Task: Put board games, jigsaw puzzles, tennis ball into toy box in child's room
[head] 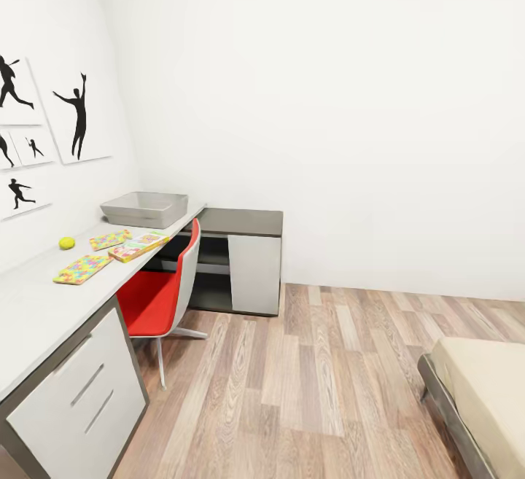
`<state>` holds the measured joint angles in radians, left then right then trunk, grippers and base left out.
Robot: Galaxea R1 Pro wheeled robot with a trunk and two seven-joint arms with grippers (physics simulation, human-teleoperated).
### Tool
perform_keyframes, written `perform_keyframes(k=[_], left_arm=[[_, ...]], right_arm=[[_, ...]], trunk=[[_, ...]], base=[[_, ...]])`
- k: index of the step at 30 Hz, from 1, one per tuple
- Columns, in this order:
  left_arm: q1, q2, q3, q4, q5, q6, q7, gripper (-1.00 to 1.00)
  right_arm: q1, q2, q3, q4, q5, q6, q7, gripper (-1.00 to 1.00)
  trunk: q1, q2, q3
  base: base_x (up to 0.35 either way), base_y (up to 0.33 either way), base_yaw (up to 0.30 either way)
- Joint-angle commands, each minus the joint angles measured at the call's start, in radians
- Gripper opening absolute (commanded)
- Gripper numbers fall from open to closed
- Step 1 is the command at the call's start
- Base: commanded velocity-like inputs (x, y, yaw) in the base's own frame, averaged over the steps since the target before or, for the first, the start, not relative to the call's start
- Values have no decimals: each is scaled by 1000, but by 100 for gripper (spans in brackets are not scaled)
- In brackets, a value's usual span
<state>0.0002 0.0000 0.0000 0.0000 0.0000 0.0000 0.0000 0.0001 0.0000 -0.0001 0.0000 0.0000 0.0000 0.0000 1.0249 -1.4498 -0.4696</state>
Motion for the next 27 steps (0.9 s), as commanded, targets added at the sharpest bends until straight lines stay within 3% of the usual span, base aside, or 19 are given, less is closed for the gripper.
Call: perform_keyframes(k=[1, 4, 13, 27], left_arm=[[0, 0, 0, 0, 0, 0, 0, 100], [-2, -15, -1, -12, 0, -5, 0, 100], [-2, -8, -1, -17, 0, -5, 0, 100], [-2, -8, -1, -17, 0, -5, 0, 100]], right_arm=[[0, 0, 0, 0, 0, 0, 0, 100], [-2, 15, 2, -2, 0, -2, -2, 100], [-2, 36, 3, -2, 1, -6, -3, 100], [-2, 30, -6, -2, -9, -7, -3, 100]], trunk=[[0, 0, 0], [0, 0, 0], [0, 0, 0], [0, 0, 0]], base=[[0, 0, 0], [0, 0, 0], [0, 0, 0], [0, 0, 0]])
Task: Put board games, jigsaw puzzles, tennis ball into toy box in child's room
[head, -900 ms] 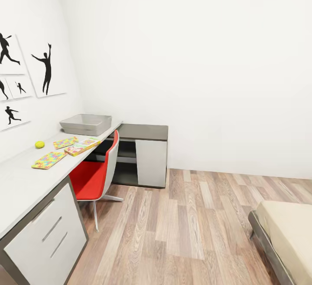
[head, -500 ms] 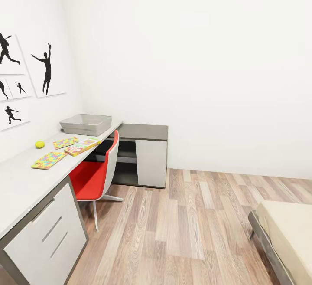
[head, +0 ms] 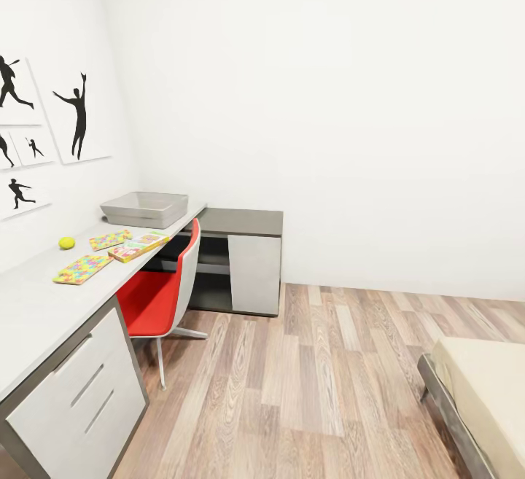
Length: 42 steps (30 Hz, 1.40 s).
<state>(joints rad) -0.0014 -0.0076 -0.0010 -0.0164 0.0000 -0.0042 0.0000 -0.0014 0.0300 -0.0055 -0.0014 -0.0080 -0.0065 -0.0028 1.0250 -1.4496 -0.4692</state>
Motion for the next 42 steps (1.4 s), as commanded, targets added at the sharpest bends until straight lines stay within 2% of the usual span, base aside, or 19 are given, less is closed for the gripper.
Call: perform_keyframes(k=[1, 11, 16, 24, 40, 42], left_arm=[[0, 0, 0, 0, 0, 0, 0, 100], [0, -2, 3, -1, 0, -1, 0, 100], [0, -1, 0, -1, 0, -27, -1, 100], [0, 2, 0, -1, 0, -76, 0, 100], [0, 8, -5, -2, -6, -93, 0, 100], [0, 8, -5, -2, -6, -106, 0, 100]], right_arm=[[0, -2, -2, 0, -2, -1, 0, 100], [0, -6, -2, 0, -5, -30, 0, 100], [0, -4, -2, 0, -8, -48, 0, 100], [0, -2, -2, 0, -9, -50, 0, 100], [0, 6, -5, 0, -9, -49, 0, 100], [0, 7, -4, 0, -8, -51, 0, 100]], trunk=[[0, 0, -1], [0, 0, -6], [0, 0, -11], [0, 0, -19], [0, 0, -35], [-8, 14, -29]], base=[[0, 0, 0], [0, 0, -110], [0, 0, -220], [0, 0, -226], [0, 0, -206], [0, 0, -50]])
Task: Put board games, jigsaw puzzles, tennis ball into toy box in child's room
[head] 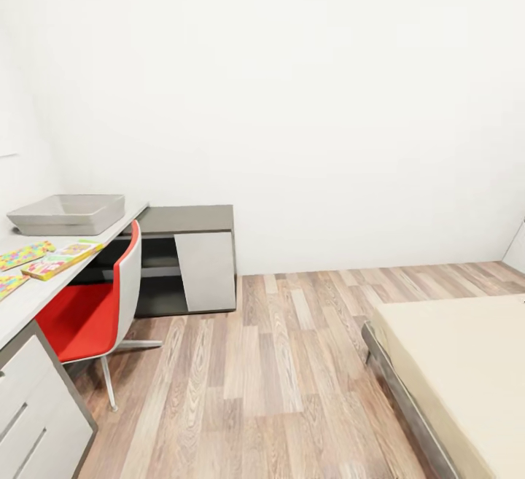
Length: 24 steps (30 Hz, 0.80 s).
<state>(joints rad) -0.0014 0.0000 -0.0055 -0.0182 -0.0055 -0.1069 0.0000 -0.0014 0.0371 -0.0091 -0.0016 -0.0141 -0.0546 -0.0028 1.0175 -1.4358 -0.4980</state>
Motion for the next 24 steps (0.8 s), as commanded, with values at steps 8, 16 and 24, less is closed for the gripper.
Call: perform_keyframes(k=[8, 16, 24], left_arm=[[0, 2, 1, 0, -1, -70, 0, 100], [-1, 7, 3, -3, -1, -72, -1, 100], [-2, 35, 4, -61, -2, -60, -8, 100]], right_arm=[[0, -17, 3, 0, 4, -5, 0, 100], [0, -21, 4, -1, 5, -6, 0, 100], [0, -13, 1, -2, 2, -44, 0, 100]], trunk=[[-31, 56, 24], [-61, 112, 49], [-92, 168, 74]], base=[[0, 0, -9], [0, 0, 0], [0, 0, 0]])
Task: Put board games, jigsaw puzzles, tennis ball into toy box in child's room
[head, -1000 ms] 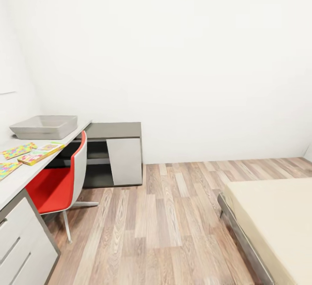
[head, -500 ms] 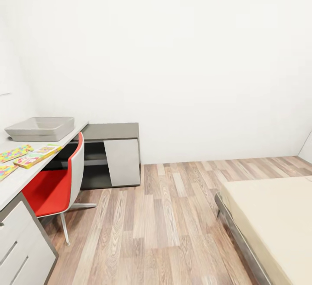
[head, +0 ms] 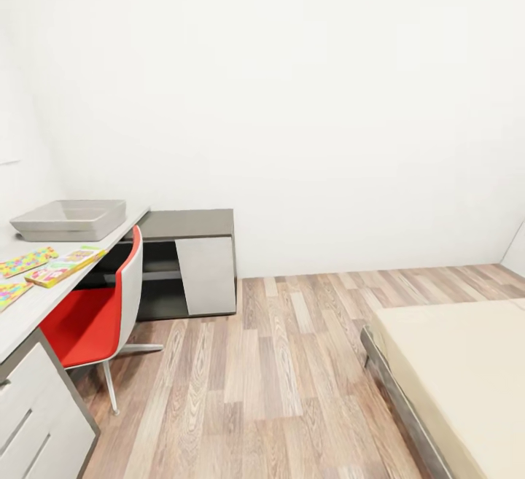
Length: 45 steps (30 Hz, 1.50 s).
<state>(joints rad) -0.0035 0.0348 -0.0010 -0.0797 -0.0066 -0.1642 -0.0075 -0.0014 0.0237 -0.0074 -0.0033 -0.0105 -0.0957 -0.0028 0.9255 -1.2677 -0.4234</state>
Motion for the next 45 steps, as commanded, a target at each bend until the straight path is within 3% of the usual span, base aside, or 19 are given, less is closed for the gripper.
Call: perform_keyframes(k=[1, 7, 12, 14, 18, 24, 29, 35, 39, 45], left_arm=[[-1, 2, -1, -10, -1, 0, -2, 100], [-6, 7, -2, -27, -1, 5, -4, 100], [-77, 46, -3, -56, -3, 15, -5, 100], [-115, 62, -3, -68, -4, 42, -6, 100], [-235, 89, 0, -94, -2, 183, -10, 100], [-357, 91, 8, -139, 8, 285, -6, 100], [-394, 87, 13, -151, 12, 309, -8, 100], [-401, 88, 9, -146, 11, 314, -18, 100], [-400, 86, 7, -143, 11, 311, -66, 100], [-400, 88, 7, -141, 11, 312, -101, 100]], right_arm=[[0, 3, -1, 0, -2, -12, 0, 100], [-16, 12, -6, -10, -9, -21, 3, 100], [-79, 28, -9, -96, -57, 44, 1, 100], [-111, 43, -9, -164, -103, 123, 0, 100], [-161, 53, -9, -304, -152, 265, -31, 100], [-238, 57, -9, -413, -188, 355, -121, 100], [-262, 56, -6, -425, -229, 362, -142, 100], [-265, 55, 3, -430, -233, 359, -142, 100], [-262, 56, 4, -428, -237, 352, -140, 100], [-256, 55, 4, -413, -233, 270, -140, 100]], trunk=[[-4, 7, 2], [-27, 49, 21], [-46, 84, 37], [-54, 98, 43], [-69, 126, 56], [-92, 168, 74], [-111, 203, 90], [-134, 245, 109], [-150, 273, 121], [-173, 315, 140]], base=[[0, 0, 0], [0, 0, 0], [0, 0, 0], [0, 0, 0], [0, 0, 0], [0, 0, 0], [0, 0, 0], [0, 0, 0], [0, 0, 0], [0, 0, 0]])
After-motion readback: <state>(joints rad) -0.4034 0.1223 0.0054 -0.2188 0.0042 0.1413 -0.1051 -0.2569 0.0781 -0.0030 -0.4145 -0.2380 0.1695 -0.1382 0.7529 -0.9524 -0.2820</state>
